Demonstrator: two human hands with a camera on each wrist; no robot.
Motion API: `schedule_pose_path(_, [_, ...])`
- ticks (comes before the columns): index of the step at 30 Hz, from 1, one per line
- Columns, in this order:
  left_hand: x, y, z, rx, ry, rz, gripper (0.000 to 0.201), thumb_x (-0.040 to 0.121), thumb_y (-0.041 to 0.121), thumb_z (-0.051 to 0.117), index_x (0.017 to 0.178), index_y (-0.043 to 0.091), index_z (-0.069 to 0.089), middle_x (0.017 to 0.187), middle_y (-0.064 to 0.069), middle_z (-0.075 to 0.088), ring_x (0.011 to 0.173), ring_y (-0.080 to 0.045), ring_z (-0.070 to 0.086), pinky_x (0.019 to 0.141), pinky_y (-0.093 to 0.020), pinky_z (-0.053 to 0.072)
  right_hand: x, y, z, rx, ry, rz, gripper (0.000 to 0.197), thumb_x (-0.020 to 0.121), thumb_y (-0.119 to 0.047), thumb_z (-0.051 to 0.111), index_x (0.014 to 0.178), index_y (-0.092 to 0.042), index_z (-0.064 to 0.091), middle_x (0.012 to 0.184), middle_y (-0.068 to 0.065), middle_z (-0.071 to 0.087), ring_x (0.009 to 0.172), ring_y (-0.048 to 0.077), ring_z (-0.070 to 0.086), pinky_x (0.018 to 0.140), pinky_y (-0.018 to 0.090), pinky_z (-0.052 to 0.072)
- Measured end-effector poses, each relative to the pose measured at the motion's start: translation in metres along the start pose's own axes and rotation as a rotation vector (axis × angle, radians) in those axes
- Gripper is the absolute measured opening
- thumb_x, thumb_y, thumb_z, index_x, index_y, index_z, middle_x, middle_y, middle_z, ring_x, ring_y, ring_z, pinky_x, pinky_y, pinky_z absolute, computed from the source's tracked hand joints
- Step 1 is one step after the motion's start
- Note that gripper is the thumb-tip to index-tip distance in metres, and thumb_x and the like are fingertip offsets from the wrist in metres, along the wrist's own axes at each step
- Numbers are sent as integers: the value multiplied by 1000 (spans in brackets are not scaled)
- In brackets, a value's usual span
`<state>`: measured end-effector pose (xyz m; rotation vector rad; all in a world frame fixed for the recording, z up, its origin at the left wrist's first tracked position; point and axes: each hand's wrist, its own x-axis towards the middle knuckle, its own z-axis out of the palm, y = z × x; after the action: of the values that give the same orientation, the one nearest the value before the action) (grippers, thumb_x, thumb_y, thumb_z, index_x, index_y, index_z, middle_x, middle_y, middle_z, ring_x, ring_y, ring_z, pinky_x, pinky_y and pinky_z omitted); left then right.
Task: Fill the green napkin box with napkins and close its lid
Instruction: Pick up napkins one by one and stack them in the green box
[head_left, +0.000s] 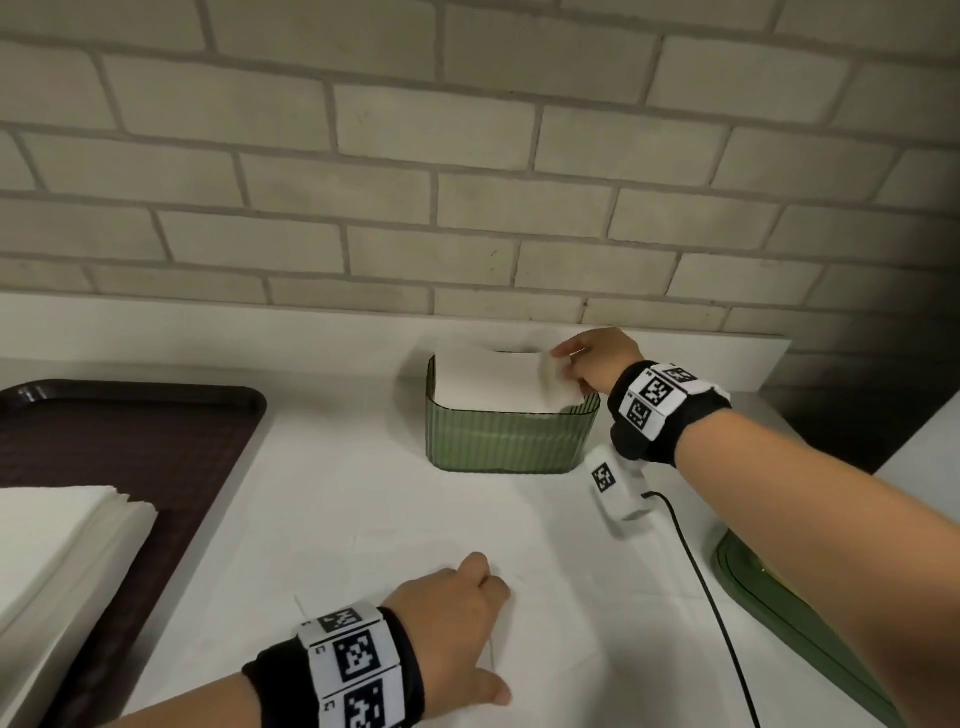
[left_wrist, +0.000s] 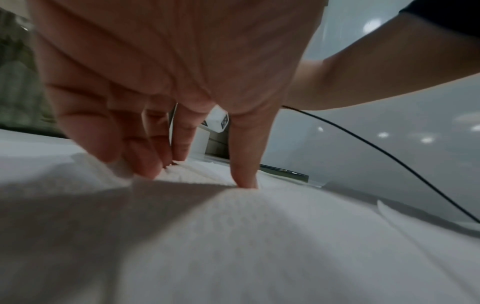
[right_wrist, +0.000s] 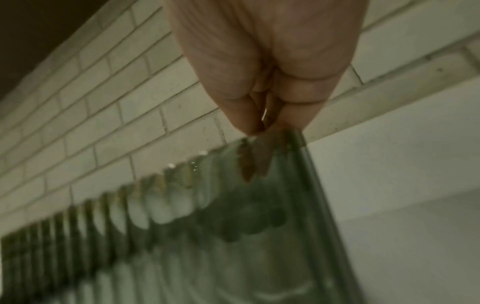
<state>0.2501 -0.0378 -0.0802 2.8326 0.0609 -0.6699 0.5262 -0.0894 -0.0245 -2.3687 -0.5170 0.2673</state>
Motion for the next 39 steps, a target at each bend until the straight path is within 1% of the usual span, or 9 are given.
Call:
schedule_pose_path(6, [2,3,0,-55,65,14,65,80,44,67,133,24,33,128,4,33,109,-22,51,87,-32,43,1,-5,3,-328,-84,-128,30,85,2,58,104,-17,70,118,8,63,76,17,59,65,19,49])
schedule_pose_path(10, [5,10,-2,-32,123,3,51,88,45,56,130,23,37,126,3,37,109,-24,53,84,-33,42,-2,-15,6,-669,-151,-177,31,88,-11,60,119,-10,62,127,8,57,115,24,55,92,25,44])
schedule_pose_path(16, [8,6,-3,-6,266,-58,25,97,43,38,110,27,53,113,3,58,104,-23,56,73,-26,33,-4,-24,35,-905,-216,-264,38,89,-16,58,126,-5,55,128,11,54,114,26,55,91,29,46])
schedule_pose_path(20, [7,4,-8,-66,353,-79,25,95,43,43,108,31,61,110,9,64,104,-16,58,75,-23,36,17,-28,38,-1026,-326,-195,53,84,-16,64,134,-24,52,142,4,47,125,27,49,102,41,45])
schedule_pose_path(25, [0,-6,-19,-233,433,-68,21,92,42,51,102,35,68,99,16,69,93,-4,61,84,-22,48,31,-24,41,-1099,-398,-89,52,83,-32,65,133,-28,52,140,1,49,128,29,47,102,46,42])
schedule_pose_path(30, [-10,-29,-28,-475,481,-78,10,87,36,62,84,36,71,72,16,66,67,1,60,71,-16,50,45,-27,58,-1133,-478,-91,50,78,-28,66,127,-22,58,132,4,56,118,31,55,93,43,48])
schedule_pose_path(33, [-17,-42,-37,-567,563,-87,10,84,32,66,76,36,70,69,16,68,63,-1,64,68,-15,49,96,-22,86,-1164,-483,-202,68,60,-40,72,125,-42,53,135,-7,55,111,27,59,89,46,50])
schedule_pose_path(36, [-26,-55,-47,-570,621,-109,9,84,30,67,76,33,71,71,21,68,63,-2,65,66,-9,46,72,-45,82,-1070,-572,-301,64,82,-35,70,140,-30,44,144,-8,44,129,19,47,95,27,45])
schedule_pose_path(39, [-33,-65,-56,-526,690,-146,11,85,30,64,76,32,69,69,14,68,67,-2,63,63,-8,44,22,-68,61,-1001,-644,-299,49,88,-34,64,132,-15,54,130,-2,58,106,15,57,57,12,45])
